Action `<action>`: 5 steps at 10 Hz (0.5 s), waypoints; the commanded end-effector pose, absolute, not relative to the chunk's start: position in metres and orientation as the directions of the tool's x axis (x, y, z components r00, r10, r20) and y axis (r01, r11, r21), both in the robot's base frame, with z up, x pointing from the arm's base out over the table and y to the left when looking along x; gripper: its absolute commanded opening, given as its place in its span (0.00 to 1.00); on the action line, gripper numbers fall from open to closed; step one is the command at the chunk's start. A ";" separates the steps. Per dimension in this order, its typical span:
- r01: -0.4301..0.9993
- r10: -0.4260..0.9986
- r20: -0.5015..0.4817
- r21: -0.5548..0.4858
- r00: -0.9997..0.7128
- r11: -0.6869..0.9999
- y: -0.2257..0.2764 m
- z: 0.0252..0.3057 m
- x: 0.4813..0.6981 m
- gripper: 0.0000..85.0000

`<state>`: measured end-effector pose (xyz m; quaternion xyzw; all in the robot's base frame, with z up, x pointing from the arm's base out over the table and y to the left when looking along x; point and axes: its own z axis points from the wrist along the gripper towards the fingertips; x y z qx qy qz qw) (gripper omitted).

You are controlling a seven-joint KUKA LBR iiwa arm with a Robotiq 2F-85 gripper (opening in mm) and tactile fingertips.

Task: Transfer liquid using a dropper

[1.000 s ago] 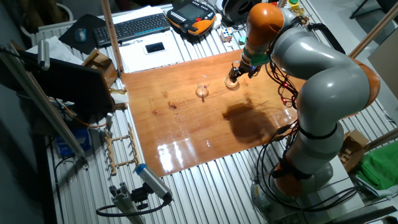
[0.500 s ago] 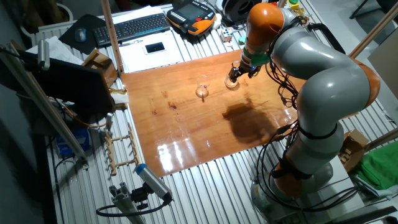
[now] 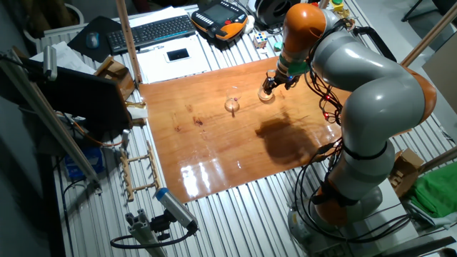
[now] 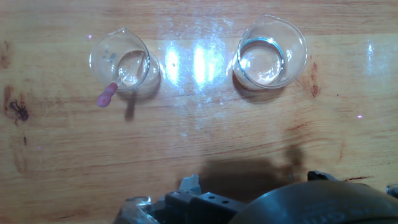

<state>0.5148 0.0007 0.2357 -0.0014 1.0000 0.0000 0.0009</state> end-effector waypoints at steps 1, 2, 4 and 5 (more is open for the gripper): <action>-0.003 -0.003 -0.002 0.000 -1.000 1.000 0.001 0.236 0.515 0.01; -0.010 -0.011 -0.026 -0.055 -1.000 0.998 0.001 0.236 0.515 0.01; -0.010 -0.011 -0.026 -0.057 -1.000 0.998 0.002 0.237 0.515 0.01; -0.010 -0.011 -0.024 -0.057 -1.000 0.998 0.002 0.237 0.515 0.01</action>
